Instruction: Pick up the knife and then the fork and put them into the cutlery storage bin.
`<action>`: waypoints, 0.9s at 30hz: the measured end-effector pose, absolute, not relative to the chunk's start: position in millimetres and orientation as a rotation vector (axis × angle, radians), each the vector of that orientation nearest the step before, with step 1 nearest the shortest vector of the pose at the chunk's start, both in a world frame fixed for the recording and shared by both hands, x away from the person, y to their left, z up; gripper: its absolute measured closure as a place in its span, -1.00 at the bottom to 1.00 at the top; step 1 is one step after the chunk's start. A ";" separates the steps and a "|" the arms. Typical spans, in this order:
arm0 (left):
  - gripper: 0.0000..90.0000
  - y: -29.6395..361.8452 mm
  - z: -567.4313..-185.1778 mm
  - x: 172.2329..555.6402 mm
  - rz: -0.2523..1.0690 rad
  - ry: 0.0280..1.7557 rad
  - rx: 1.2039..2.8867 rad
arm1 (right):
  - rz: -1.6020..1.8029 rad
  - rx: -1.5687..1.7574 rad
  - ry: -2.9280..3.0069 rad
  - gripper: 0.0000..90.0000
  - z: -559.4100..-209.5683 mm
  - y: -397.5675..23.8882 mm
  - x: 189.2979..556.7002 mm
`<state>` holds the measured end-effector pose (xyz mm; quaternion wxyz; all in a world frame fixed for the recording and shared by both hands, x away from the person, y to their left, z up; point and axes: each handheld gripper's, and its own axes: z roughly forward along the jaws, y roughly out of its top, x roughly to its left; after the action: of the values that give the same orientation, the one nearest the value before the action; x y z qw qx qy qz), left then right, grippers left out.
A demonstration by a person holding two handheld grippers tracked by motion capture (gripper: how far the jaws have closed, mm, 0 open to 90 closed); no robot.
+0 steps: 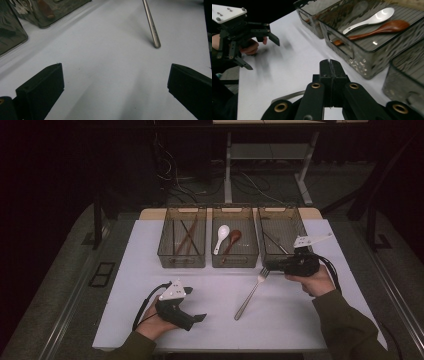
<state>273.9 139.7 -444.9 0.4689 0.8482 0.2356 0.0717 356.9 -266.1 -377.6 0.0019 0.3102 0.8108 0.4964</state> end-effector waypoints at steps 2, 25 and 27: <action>-1.00 139.8 -444.8 273.9 0.176 0.577 2.080 | 1.537 0.969 2.529 0.98 -372.5 -267.8 357.6; -1.00 140.9 -444.0 274.1 0.178 0.578 2.076 | 1.434 1.057 2.213 0.98 -278.1 -329.5 393.0; -1.00 140.9 -444.0 274.2 0.177 0.579 2.077 | 1.416 1.072 2.184 0.98 -270.6 -336.1 398.2</action>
<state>274.2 140.9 -444.0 0.4699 0.8475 0.2362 0.0721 398.2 -336.1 -270.6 0.1628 0.3757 0.7654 0.4964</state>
